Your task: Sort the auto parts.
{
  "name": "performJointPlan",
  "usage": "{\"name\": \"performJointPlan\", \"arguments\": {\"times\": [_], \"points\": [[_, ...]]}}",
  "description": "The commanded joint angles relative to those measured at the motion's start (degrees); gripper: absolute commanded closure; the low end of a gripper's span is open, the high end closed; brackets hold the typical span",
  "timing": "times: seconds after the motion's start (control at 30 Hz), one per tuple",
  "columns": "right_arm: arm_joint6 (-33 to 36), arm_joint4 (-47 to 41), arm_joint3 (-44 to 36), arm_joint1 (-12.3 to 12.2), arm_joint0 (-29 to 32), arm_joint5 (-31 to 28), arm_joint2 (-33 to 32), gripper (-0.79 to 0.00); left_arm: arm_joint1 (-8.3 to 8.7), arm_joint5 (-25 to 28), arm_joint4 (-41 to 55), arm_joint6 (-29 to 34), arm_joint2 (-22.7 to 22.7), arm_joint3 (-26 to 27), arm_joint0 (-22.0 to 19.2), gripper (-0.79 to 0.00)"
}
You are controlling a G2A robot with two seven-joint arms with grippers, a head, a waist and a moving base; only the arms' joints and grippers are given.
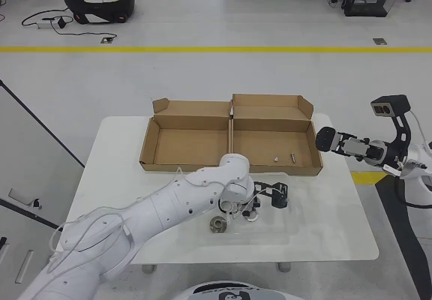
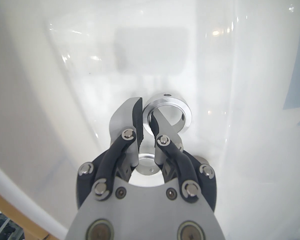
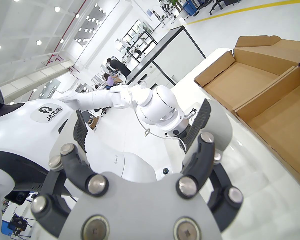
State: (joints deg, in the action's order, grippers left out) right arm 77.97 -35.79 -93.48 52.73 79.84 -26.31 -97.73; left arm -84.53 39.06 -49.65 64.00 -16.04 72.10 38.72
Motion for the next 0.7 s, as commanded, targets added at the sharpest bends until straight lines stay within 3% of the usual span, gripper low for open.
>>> {"name": "performJointPlan", "arguments": {"times": [0.0, 0.3, 0.67], "points": [[0.0, 0.0, 0.0, 0.0, 0.0, 0.0, 0.0, -0.785, 0.62, 1.23, -1.01, -0.88, -0.87, 1.43, -0.29, 0.0], [0.0, 0.0, 0.0, 0.0, 0.0, 0.0, 0.0, -0.785, 4.89, 5.06, -2.54, -4.33, -7.33, 8.07, 1.37, 0.0], [0.0, 0.0, 0.0, 0.0, 0.0, 0.0, 0.0, -0.785, 11.61, 6.79, -3.18, -8.69, -20.9, 19.46, 7.54, 0.0]]}}
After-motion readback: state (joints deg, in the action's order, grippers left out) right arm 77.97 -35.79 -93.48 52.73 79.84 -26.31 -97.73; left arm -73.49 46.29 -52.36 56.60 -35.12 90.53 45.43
